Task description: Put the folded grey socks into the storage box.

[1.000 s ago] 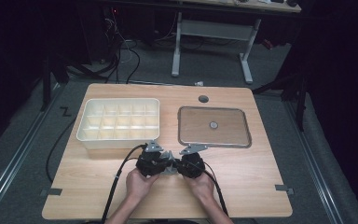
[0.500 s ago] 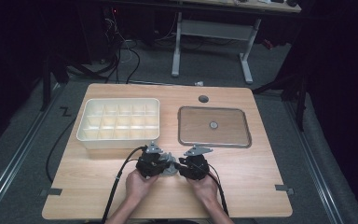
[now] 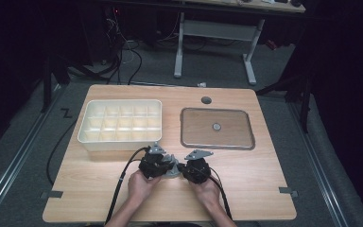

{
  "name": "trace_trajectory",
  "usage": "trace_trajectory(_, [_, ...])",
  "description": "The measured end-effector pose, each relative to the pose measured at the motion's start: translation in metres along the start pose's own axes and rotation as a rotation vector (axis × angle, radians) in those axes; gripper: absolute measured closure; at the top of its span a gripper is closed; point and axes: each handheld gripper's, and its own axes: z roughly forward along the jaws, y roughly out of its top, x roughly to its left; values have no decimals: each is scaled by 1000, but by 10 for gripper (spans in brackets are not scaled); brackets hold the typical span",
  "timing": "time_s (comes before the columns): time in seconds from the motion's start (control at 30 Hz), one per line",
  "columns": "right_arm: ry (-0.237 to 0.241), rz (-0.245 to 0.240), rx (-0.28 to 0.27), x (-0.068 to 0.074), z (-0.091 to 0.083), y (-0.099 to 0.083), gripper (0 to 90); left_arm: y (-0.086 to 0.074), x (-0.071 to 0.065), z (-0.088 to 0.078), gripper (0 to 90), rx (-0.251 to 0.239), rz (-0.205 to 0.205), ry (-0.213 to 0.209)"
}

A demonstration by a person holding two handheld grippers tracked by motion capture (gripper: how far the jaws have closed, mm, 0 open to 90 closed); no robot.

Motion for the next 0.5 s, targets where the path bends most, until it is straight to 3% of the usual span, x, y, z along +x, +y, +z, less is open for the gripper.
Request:
trace_trajectory(0.13, [11, 12, 3, -1, -1, 0, 843, 0, -1, -1, 734, -5, 0, -27])
trace_trajectory(0.23, [22, 46, 5, -5, -5, 2, 778, 0, -4, -4, 679, -11, 18, -34])
trace_trajectory(0.37, [17, 39, -4, -5, -10, 3, 777, 0, -8, -7, 620, -14, 38, -35])
trace_trajectory(0.4, [15, 39, -7, -5, -12, 3, 778, -1, -12, -7, 607, -30, 7, -44])
trace_trajectory(0.5, [-3, 28, -29, -3, -21, 5, 782, -3, -15, -13, 585, -38, 41, -42])
